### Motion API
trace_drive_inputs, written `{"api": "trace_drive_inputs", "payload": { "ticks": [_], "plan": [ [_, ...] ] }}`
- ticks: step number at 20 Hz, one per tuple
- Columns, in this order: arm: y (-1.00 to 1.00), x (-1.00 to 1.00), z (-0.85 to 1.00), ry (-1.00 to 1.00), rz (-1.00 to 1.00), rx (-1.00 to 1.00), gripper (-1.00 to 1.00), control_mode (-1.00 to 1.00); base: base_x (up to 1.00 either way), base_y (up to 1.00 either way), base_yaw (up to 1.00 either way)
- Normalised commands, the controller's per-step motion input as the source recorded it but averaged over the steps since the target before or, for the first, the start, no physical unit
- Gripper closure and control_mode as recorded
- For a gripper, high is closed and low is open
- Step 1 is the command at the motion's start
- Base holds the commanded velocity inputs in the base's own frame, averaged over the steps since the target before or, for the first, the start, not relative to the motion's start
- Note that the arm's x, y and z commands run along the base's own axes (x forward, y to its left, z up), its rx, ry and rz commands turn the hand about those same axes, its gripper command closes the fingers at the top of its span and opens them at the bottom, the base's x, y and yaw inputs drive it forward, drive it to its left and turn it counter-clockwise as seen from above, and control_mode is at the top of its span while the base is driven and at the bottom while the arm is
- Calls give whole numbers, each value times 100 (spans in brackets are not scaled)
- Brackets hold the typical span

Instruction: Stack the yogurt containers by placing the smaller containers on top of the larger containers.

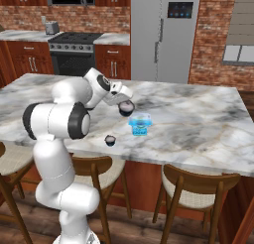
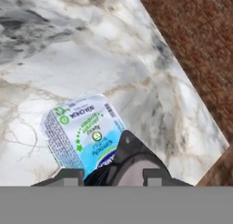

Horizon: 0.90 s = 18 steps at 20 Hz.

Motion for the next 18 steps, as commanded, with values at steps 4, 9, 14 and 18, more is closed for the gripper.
{"api": "trace_drive_inputs", "payload": {
  "ticks": [4, 9, 14, 18],
  "plan": [
    [-34, 11, 0, 0, 0, 0, 100, -100, 0, 0, 0],
    [-21, 16, 0, 0, 0, 0, 100, -100, 0, 0, 0],
    [-2, 21, -1, 1, 0, -1, 100, -100, 0, 0, 0],
    [0, 18, -1, 3, 0, -1, 100, -100, 0, 0, 0]
  ]
}}
